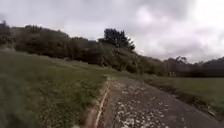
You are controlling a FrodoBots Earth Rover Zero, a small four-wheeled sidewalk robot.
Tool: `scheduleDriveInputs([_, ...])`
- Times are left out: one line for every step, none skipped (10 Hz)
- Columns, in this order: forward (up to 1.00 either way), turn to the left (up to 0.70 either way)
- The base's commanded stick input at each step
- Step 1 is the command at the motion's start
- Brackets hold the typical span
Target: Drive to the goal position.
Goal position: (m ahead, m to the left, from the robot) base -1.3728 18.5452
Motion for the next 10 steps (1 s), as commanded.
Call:
scheduleDriveInputs([0.0,-0.7])
scheduleDriveInputs([0.0,-0.7])
scheduleDriveInputs([0.0,-0.7])
scheduleDriveInputs([0.0,-0.7])
scheduleDriveInputs([0.0,-0.7])
scheduleDriveInputs([0.0,-0.7])
scheduleDriveInputs([0.0,-0.7])
scheduleDriveInputs([0.0,-0.7])
scheduleDriveInputs([0.0,-0.7])
scheduleDriveInputs([0.0,-0.7])
